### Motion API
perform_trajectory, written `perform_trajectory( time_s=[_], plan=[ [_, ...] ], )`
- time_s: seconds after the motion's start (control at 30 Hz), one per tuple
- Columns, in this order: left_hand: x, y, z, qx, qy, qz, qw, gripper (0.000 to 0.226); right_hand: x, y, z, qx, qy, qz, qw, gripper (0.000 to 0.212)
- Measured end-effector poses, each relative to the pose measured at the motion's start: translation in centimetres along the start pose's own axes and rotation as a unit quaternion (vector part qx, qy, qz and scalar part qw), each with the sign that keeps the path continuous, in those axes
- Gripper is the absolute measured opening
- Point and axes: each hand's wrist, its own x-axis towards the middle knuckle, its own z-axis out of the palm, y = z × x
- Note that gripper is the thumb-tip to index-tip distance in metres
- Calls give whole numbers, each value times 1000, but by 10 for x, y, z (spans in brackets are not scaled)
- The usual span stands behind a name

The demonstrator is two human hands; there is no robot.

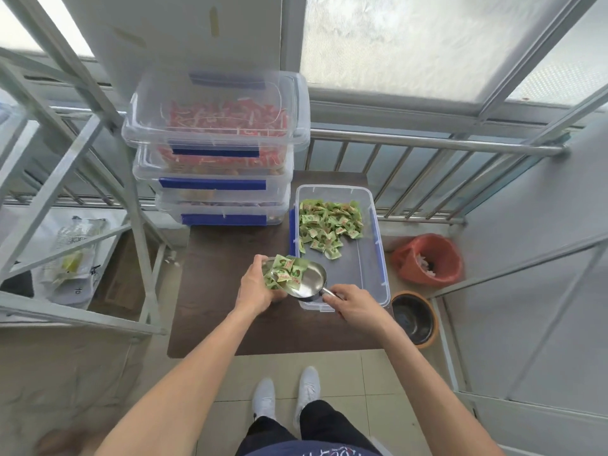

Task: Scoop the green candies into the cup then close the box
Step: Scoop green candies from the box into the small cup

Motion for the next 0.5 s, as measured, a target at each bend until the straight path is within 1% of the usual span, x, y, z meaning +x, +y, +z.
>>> perform_trajectory(
  time_s=[0.13, 0.2, 0.27, 0.37, 0.43, 0.5],
  plan=[
    [0, -2, 1, 1, -2, 21, 1000, 80, -4, -21, 0, -42, 13, 28, 999, 40],
    [2, -3, 1, 6, -5, 22, 1000, 82, -3, -35, -1, -59, 24, 42, 997, 43],
    [3, -4, 0, 8, -10, 19, 1000, 88, 0, -49, -1, -87, 41, 52, 994, 43],
    [2, -8, -3, -4, -18, -3, 1000, 103, 4, -67, -1, -141, 60, 67, 986, 42],
    [2, -10, -6, -14, -27, -27, 999, 114, 4, -80, -2, -161, 56, 78, 982, 37],
    [1, -12, -7, -14, -26, -51, 998, 121, 2, -91, -4, -175, 59, 85, 979, 27]
  ],
)
